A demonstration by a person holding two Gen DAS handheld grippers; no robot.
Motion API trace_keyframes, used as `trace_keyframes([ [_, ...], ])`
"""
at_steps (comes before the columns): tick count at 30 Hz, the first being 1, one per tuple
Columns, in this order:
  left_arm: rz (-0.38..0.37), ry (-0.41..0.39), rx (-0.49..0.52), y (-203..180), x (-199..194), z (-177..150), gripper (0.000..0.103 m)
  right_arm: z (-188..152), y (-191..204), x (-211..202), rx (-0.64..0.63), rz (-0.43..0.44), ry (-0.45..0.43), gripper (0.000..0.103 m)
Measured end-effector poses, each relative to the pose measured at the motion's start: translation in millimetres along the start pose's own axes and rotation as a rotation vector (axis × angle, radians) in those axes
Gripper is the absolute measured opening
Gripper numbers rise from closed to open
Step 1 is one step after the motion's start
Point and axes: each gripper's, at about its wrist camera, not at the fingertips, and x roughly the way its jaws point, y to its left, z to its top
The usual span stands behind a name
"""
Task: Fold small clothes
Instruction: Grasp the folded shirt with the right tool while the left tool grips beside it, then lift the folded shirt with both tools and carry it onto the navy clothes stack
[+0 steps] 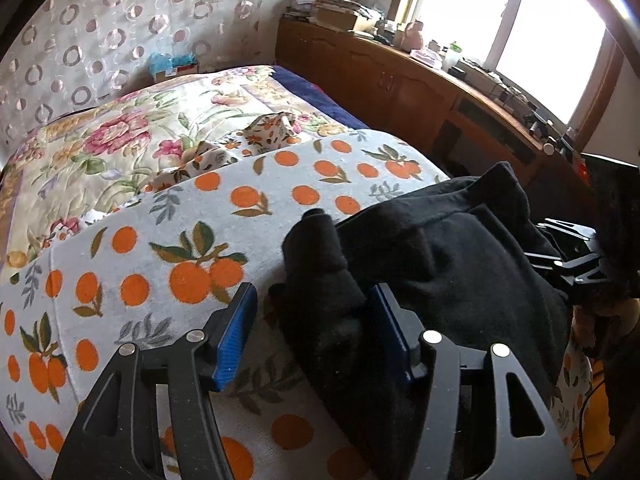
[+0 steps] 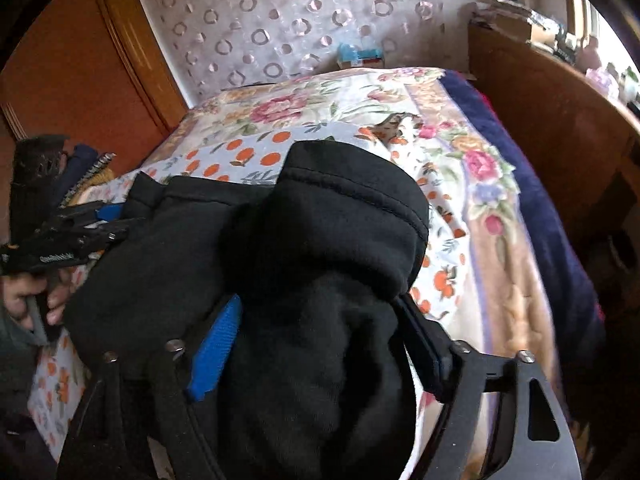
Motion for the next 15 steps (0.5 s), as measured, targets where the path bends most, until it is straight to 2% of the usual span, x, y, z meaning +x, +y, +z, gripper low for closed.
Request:
trace_keyframes([
  [2, -0.015, -0.002, 0.007, -1.4, 1.1, 0.9, 0.057, -1.1, -1.3, -0.7, -0.015, -0.018, -0.014, 0.069],
  [4, -0.051, 0.004, 0.001, -1.5, 1.2, 1.5, 0.044, -2.7, 3.1, 0.7, -0.029, -0.040, -0.031, 0.059],
  [6, -0.062, 0.006, -0.003, -2.6, 0.5, 1.9, 0.038, -5.5, 12.0, -3.2, -0.063, -0.067, -0.040, 0.052],
  [7, -0.071, 0.007, -0.004, -2.8, -0.2, 1.6, 0.032, -7.2, 16.4, -3.2, -0.078, -0.079, -0.041, 0.048],
  [8, -0.082, 0.006, -0.009, -2.7, -1.6, 1.4, 0.021, -8.0, 17.8, -2.4, -0.086, -0.076, -0.042, 0.046],
  [10, -0.107, -0.005, -0.017, -2.8, -6.8, 1.9, 0.016, -9.5, 15.0, -2.9, -0.074, -0.036, -0.040, 0.032],
  [13, -0.143, -0.048, -0.021, -5.5, -22.4, 2.5, 0.015, -11.2, 12.2, -5.2, -0.086, -0.016, -0.053, 0.024],
  [15, -0.165, -0.094, -0.018, -10.1, -40.9, 3.7, 0.014, -12.2, 13.2, -9.9, -0.090, -0.022, -0.086, 0.023],
])
